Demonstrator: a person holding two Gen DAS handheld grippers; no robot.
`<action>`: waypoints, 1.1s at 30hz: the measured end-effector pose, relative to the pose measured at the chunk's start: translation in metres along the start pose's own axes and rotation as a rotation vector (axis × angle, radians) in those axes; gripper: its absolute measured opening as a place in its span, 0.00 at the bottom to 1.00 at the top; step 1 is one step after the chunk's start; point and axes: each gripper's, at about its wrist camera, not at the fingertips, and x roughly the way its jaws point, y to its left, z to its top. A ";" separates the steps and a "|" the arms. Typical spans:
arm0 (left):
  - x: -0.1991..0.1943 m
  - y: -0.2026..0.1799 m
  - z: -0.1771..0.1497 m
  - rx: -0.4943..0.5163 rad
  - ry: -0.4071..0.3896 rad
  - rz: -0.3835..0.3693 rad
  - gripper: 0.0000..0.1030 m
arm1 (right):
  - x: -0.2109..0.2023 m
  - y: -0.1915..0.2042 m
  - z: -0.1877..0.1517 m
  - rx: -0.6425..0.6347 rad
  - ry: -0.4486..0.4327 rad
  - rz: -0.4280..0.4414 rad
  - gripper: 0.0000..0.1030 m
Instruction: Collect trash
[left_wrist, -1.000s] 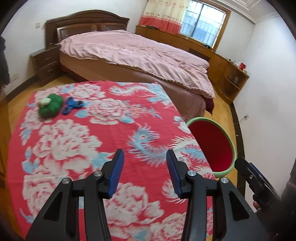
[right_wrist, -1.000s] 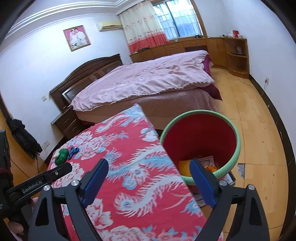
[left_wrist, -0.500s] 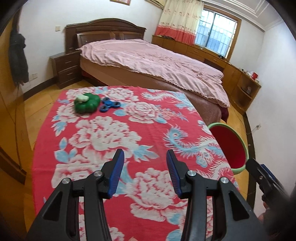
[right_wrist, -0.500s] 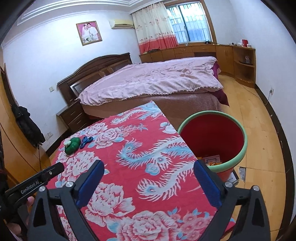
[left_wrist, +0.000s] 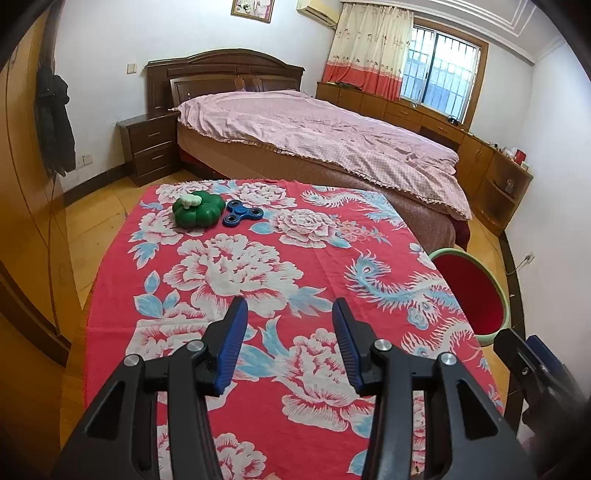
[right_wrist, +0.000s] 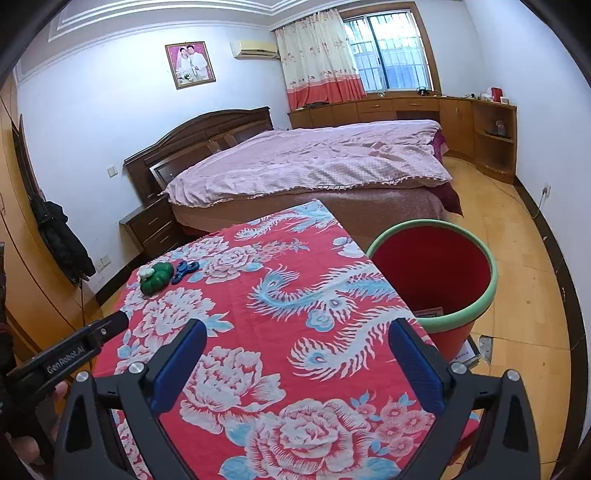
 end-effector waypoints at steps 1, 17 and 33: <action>-0.001 0.000 0.000 0.002 0.002 0.000 0.46 | -0.001 0.001 -0.001 -0.001 0.000 0.001 0.98; -0.012 -0.002 0.000 0.001 -0.028 0.016 0.46 | -0.004 0.001 -0.002 0.005 0.001 0.015 0.98; -0.014 0.000 0.001 -0.004 -0.033 0.018 0.46 | -0.005 0.002 -0.004 0.006 0.008 0.019 0.98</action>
